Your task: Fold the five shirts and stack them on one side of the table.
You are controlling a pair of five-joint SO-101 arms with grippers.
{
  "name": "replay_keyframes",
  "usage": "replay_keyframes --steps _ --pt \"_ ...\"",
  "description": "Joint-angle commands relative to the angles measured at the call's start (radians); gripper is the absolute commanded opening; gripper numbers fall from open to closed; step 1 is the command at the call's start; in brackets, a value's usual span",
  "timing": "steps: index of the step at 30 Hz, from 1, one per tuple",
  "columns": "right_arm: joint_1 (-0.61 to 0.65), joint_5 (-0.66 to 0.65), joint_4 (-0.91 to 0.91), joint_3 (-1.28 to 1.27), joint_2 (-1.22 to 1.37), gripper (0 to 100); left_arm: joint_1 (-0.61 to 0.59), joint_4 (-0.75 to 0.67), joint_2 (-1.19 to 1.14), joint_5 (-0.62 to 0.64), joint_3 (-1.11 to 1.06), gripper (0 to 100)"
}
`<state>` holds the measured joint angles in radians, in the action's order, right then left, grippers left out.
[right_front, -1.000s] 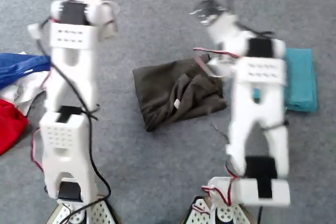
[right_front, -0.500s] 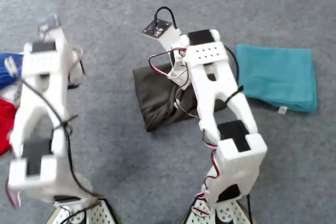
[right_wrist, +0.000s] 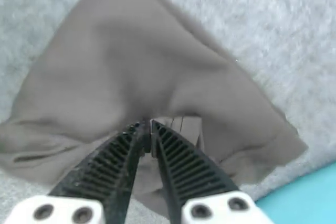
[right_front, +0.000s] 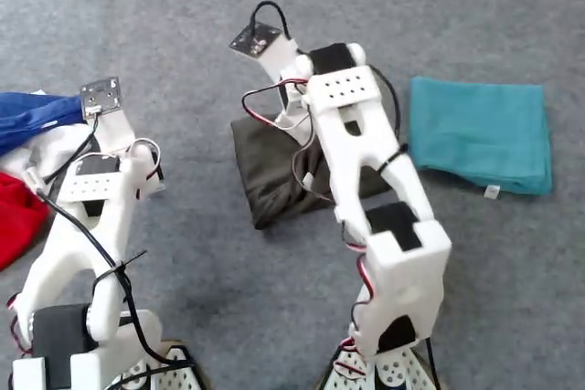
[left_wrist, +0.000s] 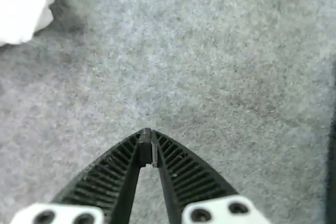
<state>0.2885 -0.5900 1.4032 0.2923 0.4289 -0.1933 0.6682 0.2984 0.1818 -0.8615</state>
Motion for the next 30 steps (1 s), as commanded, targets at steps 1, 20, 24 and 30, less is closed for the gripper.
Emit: replay_keyframes --steps 1,20,24,30 --pt "-0.018 0.006 -0.026 0.054 0.071 1.5 0.015 -0.011 0.021 -0.005 0.008 3" --pt "-0.276 -0.121 0.253 -0.125 -0.065 1.4 0.010 -0.012 0.021 -0.006 0.008 3" --pt "-0.344 -0.158 0.210 -0.308 -0.179 1.4 0.008 -0.012 0.021 -0.006 0.008 3" --pt "-0.466 -0.215 0.026 -0.628 -0.346 1.4 0.010 -0.012 0.021 -0.006 0.008 3"
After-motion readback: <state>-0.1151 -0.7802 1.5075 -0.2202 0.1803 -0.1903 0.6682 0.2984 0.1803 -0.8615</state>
